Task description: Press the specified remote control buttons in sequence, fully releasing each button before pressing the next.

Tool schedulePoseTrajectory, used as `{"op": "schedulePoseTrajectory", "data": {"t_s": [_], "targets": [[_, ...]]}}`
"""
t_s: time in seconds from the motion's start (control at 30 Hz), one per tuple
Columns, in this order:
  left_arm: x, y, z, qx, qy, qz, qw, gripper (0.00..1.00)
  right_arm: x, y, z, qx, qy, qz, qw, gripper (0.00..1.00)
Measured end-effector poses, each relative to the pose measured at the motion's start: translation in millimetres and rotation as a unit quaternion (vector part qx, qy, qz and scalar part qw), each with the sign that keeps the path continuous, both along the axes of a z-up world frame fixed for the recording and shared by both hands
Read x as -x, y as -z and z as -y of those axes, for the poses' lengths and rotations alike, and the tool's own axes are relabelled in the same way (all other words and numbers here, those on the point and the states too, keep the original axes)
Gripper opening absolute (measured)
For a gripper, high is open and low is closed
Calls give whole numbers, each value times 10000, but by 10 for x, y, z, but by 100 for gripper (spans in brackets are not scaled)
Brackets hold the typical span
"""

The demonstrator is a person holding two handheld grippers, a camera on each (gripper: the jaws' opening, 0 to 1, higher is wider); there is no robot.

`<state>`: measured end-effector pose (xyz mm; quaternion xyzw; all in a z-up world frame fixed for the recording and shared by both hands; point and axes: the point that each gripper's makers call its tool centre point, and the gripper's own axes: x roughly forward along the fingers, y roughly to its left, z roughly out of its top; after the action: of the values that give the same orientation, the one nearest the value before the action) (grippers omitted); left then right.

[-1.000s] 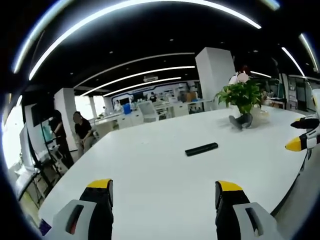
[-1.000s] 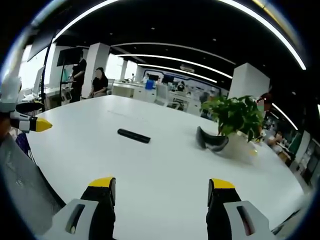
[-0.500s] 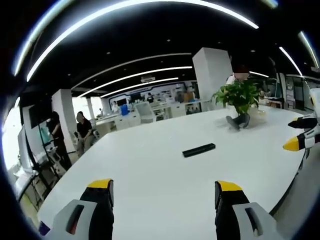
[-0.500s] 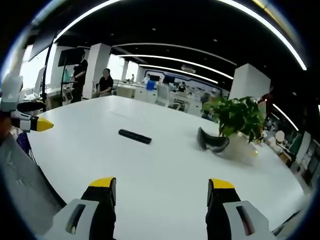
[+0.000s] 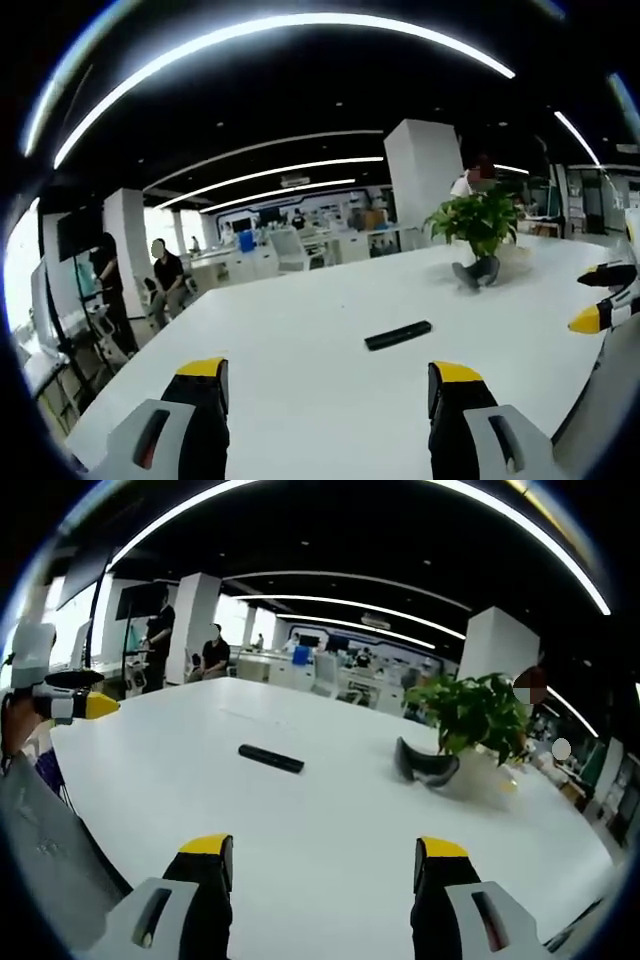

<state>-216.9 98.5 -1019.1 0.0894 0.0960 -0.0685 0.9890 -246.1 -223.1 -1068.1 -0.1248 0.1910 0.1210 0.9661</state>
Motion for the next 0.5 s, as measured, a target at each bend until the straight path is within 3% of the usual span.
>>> {"op": "schedulePoseTrajectory", "data": {"t_s": [0.1,0.5], "targets": [[-80,-61,46,-176,150,46,9997,84,-2,1,4,-27,15,-11,10000,73],[-546,-303,147,-360,531,202,9977,84,-1,33,23,23,54,-96,9999,68]]}}
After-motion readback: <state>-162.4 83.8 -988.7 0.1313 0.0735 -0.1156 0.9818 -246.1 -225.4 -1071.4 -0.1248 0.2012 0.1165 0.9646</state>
